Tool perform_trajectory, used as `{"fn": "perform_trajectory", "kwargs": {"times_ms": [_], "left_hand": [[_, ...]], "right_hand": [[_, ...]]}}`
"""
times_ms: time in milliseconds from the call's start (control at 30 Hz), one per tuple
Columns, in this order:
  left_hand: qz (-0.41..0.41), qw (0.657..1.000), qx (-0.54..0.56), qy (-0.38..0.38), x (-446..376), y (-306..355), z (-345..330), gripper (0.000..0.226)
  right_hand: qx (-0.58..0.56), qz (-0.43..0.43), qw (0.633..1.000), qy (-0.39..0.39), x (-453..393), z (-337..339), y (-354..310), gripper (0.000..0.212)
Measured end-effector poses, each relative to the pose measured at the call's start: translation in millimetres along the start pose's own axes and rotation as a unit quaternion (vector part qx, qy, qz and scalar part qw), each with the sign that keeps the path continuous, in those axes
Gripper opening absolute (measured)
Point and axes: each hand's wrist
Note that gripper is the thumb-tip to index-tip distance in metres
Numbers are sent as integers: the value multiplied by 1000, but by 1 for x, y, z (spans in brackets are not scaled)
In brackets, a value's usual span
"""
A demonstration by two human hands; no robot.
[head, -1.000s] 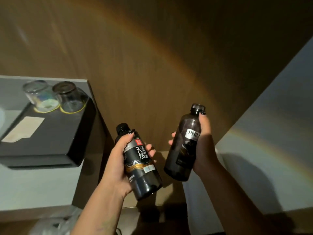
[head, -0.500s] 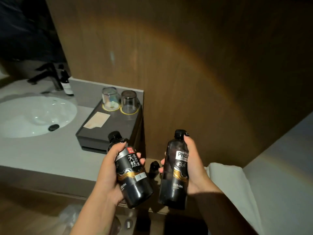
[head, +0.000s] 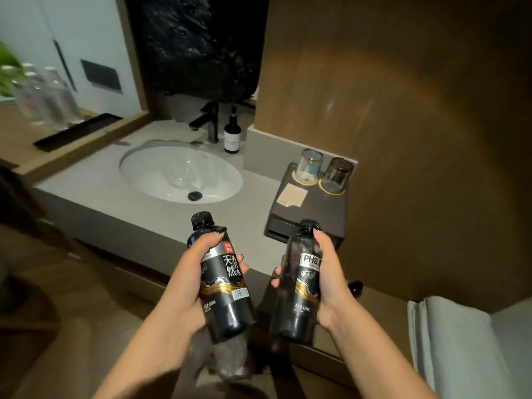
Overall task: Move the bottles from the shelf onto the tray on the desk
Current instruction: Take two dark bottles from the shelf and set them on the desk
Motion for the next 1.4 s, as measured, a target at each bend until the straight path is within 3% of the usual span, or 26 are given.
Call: {"fn": "perform_trajectory", "kwargs": {"times_ms": [233,433,667,933,1233,1400], "left_hand": [[-47,997,0,66,24,56,80,41],[-46,996,26,77,14,89,121,44],[-91,990,18,111,-23,145,141,38],[-83,986,83,118,-54,212,184,36],[-97,982,78,145,-67,312,277,35],[-76,991,43,100,-76,392,338,30]], "right_hand": [[39,-34,996,-69,-21,-95,44,56],[95,-73,986,-118,-52,-154,59,58],[158,-39,981,-106,-114,-209,54,56],[194,-36,971,-136,-178,-291,43,53],[203,-55,967,-146,-236,-409,82,59],[153,-53,979,-126,-262,-491,118,59]]}}
Point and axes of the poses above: each hand's wrist, its own x-axis away from the middle knuckle, its own z-axis out of the back of the hand, y = z × x, and after that the axes turned 3 degrees about -x, right-handed
